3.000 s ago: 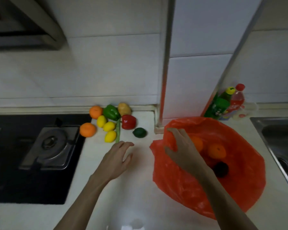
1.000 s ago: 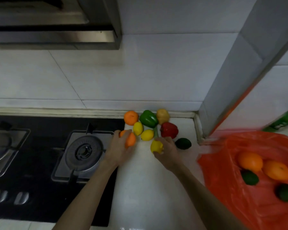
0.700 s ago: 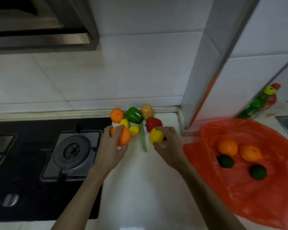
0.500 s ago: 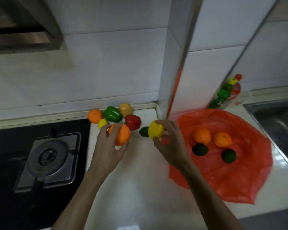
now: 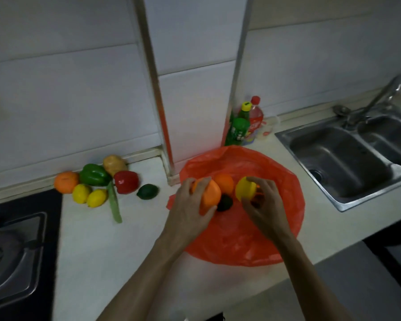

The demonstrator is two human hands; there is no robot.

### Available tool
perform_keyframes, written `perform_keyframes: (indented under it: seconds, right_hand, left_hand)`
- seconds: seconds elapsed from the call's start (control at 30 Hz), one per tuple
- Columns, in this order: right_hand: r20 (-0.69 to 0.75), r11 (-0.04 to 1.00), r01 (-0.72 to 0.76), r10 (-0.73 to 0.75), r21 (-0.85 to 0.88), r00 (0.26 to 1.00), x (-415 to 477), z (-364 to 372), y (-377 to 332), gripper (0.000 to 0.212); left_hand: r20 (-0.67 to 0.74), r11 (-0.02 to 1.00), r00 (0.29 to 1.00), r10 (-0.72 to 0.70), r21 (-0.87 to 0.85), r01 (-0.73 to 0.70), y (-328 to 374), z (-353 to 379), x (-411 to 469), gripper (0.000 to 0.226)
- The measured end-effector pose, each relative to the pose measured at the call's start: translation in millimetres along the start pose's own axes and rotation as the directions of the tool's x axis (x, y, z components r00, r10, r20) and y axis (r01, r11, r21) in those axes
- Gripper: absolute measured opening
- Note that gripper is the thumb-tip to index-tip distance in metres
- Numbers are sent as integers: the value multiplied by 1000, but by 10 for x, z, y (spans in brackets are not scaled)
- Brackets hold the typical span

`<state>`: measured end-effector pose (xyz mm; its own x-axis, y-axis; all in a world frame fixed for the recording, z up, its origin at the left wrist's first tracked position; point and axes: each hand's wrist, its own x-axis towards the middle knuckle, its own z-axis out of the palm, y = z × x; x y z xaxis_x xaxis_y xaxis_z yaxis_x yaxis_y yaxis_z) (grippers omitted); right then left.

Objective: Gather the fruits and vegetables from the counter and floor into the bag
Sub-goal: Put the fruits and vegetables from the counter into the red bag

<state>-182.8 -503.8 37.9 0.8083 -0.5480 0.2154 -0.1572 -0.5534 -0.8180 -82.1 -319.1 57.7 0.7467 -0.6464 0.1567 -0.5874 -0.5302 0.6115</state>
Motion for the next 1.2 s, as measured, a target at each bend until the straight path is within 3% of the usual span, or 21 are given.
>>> perform_keyframes:
  seconds: [0.23,0.5,0.93,1.2]
  right_hand:
    - [53,986,-141,146,-84,988,-159,-222,532,51]
    - [195,961,-244,266,-131,944,-208,-142,929,50]
    - [335,944,-252,313,-212,889,-308,-136,1256,49]
    - [327,945,-274,319,-176,890,-278,-171,1212,48]
  left_hand:
    - [177,998,982,63,-16,-62,286,706,155,69]
    - [378,998,924,-52,43,38,47,1146,68,71]
    - [408,981,893,-189,111,157,-305,1269,-236,73]
    - [388,975,900,-200,168,144,-234,1212,-162,76]
